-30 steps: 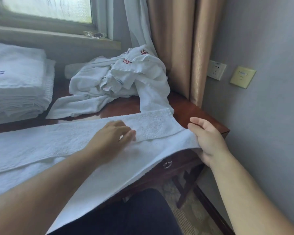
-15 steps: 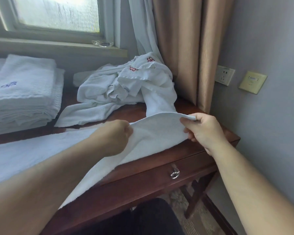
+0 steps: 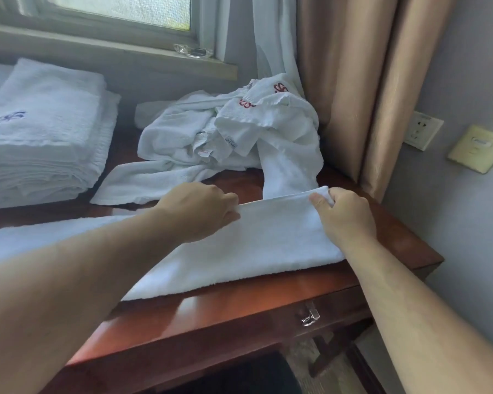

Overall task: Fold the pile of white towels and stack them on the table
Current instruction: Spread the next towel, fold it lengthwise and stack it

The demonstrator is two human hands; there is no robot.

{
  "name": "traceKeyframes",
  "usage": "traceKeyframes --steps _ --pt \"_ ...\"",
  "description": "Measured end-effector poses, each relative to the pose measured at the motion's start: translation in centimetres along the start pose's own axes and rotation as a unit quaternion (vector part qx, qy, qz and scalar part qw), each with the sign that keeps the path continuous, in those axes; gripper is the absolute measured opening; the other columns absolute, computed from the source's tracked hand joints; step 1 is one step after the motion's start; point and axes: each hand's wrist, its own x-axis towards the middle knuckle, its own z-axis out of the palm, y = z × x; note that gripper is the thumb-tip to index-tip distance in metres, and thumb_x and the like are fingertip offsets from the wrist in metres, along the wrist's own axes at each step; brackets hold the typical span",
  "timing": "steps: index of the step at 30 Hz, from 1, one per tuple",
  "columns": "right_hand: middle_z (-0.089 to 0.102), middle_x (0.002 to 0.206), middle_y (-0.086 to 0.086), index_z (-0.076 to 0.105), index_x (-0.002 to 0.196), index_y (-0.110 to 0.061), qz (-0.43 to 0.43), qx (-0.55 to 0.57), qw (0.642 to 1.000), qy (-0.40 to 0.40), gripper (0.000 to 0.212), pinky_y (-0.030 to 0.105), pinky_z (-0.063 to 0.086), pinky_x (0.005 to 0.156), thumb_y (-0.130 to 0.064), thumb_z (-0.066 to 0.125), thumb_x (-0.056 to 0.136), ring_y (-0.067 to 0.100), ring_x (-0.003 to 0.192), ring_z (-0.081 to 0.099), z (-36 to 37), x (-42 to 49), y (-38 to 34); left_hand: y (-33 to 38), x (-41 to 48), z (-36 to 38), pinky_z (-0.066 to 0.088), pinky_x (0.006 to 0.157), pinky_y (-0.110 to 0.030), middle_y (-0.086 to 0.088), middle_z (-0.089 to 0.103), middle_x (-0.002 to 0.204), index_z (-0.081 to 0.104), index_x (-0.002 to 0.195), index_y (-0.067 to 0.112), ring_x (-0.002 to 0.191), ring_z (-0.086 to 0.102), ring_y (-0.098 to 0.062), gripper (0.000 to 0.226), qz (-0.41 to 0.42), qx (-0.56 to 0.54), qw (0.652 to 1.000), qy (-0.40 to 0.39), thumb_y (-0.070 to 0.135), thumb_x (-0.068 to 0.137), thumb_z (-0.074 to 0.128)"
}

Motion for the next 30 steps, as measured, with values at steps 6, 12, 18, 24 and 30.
traceKeyframes --steps 6,12,18,24,30 --pt "0.057 0.109 0.002 0.060 0.109 -0.024 0.042 -0.128 0.990 -0.036 0.033 0.036 0.042 0.077 -0.046 0.072 0.088 0.028 0.102 0.053 1.9 -0.5 0.4 -0.5 0.7 2.2 0.036 0.060 -0.033 0.007 0.060 0.094 0.047 0.100 0.028 0.076 0.051 -0.022 0.037 0.016 -0.021 1.000 -0.011 0.062 0.100 0.033" --pt "0.060 0.096 0.008 0.070 0.092 -0.013 -0.163 -0.054 0.981 0.087 0.015 0.038 0.039 0.080 -0.021 0.079 0.082 0.033 0.093 0.055 3.5 -3.9 -4.2 -2.7 -2.9 0.5 0.039 0.065 -0.034 0.012 0.058 0.095 0.054 0.103 0.036 0.087 0.054 -0.018 0.035 -0.108 -0.177 0.978 -0.003 0.060 0.096 0.030" --pt "0.060 0.088 0.002 0.069 0.089 -0.011 -0.432 0.127 0.888 -0.094 0.014 0.034 0.048 0.079 -0.024 0.075 0.087 0.023 0.084 0.054 7.3 -11.0 -14.8 -9.7 -14.3 -2.7 0.041 0.061 -0.031 0.014 0.061 0.080 0.061 0.091 0.032 0.075 0.056 -0.009 0.023 -0.293 -0.190 0.936 0.039 0.046 0.100 0.044" --pt "0.063 0.107 -0.001 0.071 0.107 -0.019 -0.543 0.139 0.800 -0.215 0.037 0.039 0.048 0.091 -0.047 0.077 0.084 0.022 0.103 0.054 9.4 -17.4 -23.3 -13.7 -28.4 -4.5 0.038 0.062 -0.027 0.017 0.062 0.070 0.064 0.082 0.033 0.072 0.057 -0.001 0.021 -0.415 -0.181 0.889 0.065 0.040 0.098 0.052" --pt "0.044 0.145 0.000 0.047 0.146 -0.030 -0.562 0.053 0.789 -0.242 0.065 0.043 0.031 0.110 -0.056 0.065 0.090 0.024 0.136 0.038 11.3 -19.4 -28.8 -14.8 -35.8 -4.4 0.045 0.073 -0.028 0.016 0.067 0.080 0.069 0.082 0.035 0.081 0.061 0.001 0.025 -0.437 -0.249 0.861 0.073 0.032 0.101 0.053"
